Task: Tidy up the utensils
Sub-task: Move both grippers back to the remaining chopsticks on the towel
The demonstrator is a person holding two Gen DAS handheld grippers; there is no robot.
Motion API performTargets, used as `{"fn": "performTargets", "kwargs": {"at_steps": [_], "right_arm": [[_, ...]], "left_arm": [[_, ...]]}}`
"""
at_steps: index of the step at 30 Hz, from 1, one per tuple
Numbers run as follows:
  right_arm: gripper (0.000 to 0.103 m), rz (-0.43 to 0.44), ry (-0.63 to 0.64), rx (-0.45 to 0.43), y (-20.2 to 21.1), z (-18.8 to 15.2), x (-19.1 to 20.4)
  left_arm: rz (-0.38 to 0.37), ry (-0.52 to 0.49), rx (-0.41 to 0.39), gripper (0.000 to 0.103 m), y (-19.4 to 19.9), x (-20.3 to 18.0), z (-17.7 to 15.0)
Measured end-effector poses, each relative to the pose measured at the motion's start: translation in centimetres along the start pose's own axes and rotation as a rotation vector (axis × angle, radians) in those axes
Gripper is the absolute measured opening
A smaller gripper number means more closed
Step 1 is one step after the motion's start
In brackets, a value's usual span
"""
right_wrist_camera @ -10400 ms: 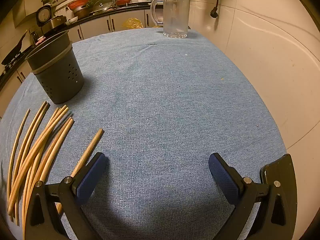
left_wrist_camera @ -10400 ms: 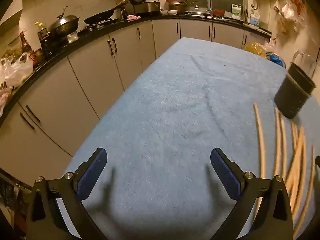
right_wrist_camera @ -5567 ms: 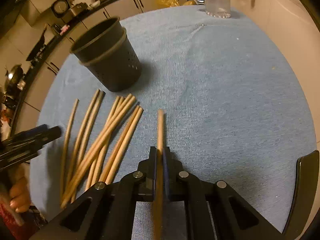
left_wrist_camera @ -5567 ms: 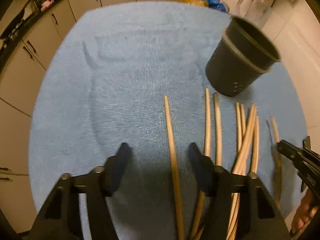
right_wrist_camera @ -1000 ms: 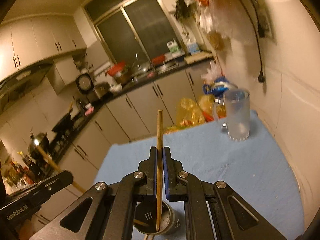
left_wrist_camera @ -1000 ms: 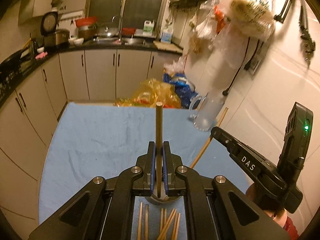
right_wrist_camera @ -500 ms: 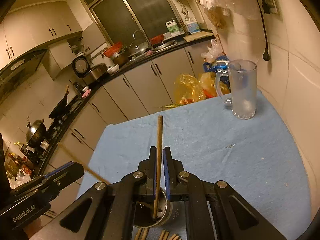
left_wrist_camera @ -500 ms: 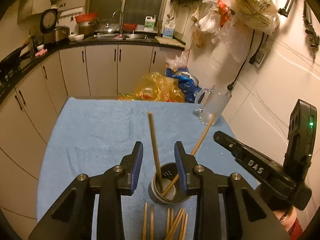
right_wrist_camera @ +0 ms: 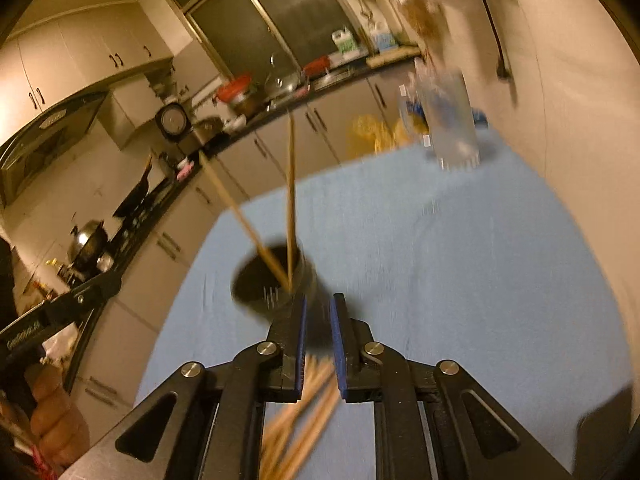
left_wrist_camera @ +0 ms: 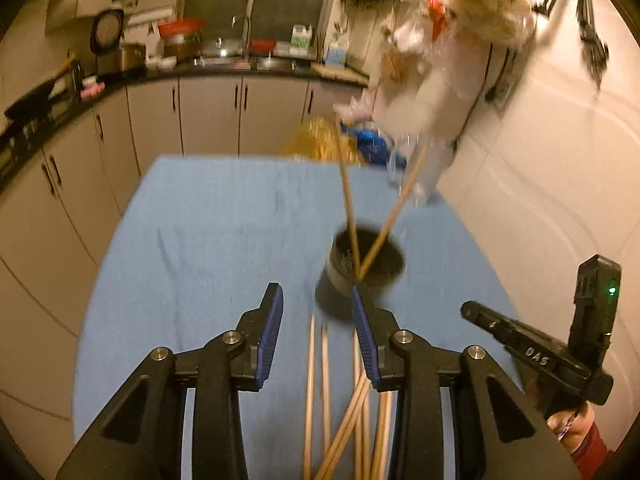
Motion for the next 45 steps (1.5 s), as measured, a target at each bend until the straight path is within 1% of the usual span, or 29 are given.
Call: {"fn": "performTargets", "kwargs": {"at_steps": [3,5,7,8,10,13,15,17,18,19,20,22,23,26,27,30,32,35,36,38,40,41,45], "right_arm": [[0.013,-0.016,0.008,0.024,-0.6,-3.3,-1.0],[0.013,-0.032,0.004,0.039,-1.0,-4.9,-1.9],[0.013,-0.044,-0.003,0.054,-1.2,-6.1,-2.5],[0.013,-0.047,-0.009,0.059,-1.3,-6.3,-2.9],[0.013,-0.043,-0.028,0.068,-1.4,-6.6,-3.4],[0.013,-0.047,-0.021,0.064,-1.2,-6.4,-3.6],[0.013,-0.046,-0.015,0.063,-1.1,-6.4,-3.5],[0.013,-0.044,-0.015,0.067,-1.1,-6.4,-3.3],[0.013,-0.043,-0.018,0.069,-1.2,-6.5,-3.2],[0.013,-0.043,-0.017,0.07,-1.1,-6.6,-3.1],[0.013,-0.044,-0.015,0.07,-1.1,-6.6,-3.0],[0.013,-0.044,-0.013,0.076,-1.2,-6.7,-2.9],[0.013,-0.041,-0.01,0.082,-1.3,-6.7,-2.7],[0.013,-0.036,0.001,0.097,-1.8,-6.8,-2.1],[0.013,-0.033,0.008,0.106,-2.1,-6.9,-1.8],[0.013,-0.04,0.02,0.148,-3.3,-7.3,-1.2],[0.013,-0.039,0.02,0.174,-4.1,-7.4,-0.8],[0.013,-0.052,0.011,0.214,-5.3,-7.3,-0.6],[0.013,-0.049,0.006,0.223,-5.7,-7.2,-0.4],[0.016,-0.047,0.002,0.238,-6.2,-6.9,-0.2],[0.016,-0.045,-0.02,0.249,-6.5,-6.6,-0.2],[0.016,-0.045,-0.026,0.249,-6.5,-6.5,-0.3],[0.016,-0.052,-0.043,0.239,-6.2,-6.2,-0.5]], "left_arm": [[0.002,-0.018,0.068,0.034,-2.1,0.4,-3.5],[-0.031,-0.032,0.129,0.034,-4.0,0.1,-5.5],[-0.057,-0.061,0.189,0.034,-5.6,-0.5,-6.7],[-0.051,-0.084,0.216,0.034,-6.5,-1.1,-7.2],[-0.031,-0.117,0.245,0.034,-7.7,-1.8,-8.2],[-0.029,-0.174,0.287,0.034,-9.2,-3.5,-9.3],[0.004,-0.206,0.311,0.034,-10.3,-4.1,-9.4],[0.04,-0.206,0.342,0.03,-11.3,-4.1,-9.9],[0.064,-0.203,0.321,0.023,-11.2,-4.0,-9.9],[0.07,-0.196,0.322,0.015,-11.1,-3.8,-10.0],[0.064,-0.176,0.322,0.015,-10.9,-3.4,-10.0],[0.057,-0.118,0.309,0.007,-10.4,-2.2,-10.0],[0.054,-0.085,0.309,0.006,-10.2,-1.3,-10.2],[0.027,0.022,0.305,0.006,-9.4,1.5,-11.1],[0.029,0.058,0.302,0.006,-9.1,2.6,-11.6],[0.034,0.127,0.305,0.006,-8.7,5.2,-12.8],[0.021,0.152,0.3,0.005,-8.4,6.2,-12.5],[0.013,0.153,0.286,0.006,-8.0,6.3,-12.0],[-0.003,0.149,0.284,0.007,-8.1,6.0,-11.7],[-0.029,0.133,0.29,0.012,-8.1,5.4,-11.0],[-0.045,0.113,0.29,0.023,-8.3,4.7,-10.1],[-0.052,0.09,0.294,0.024,-8.7,4.1,-9.4],[-0.033,0.05,0.317,0.024,-10.4,3.2,-7.9]]}}
Point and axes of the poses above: each gripper's, at about its wrist camera, not at the fingertips, and y roughly against the way its jaws point, x to its left, z to its top, the point moved 6 cm from there along -y, roughly the way its jaws point, and after that the axes turned 13 degrees about x, right-handed, at the moved point
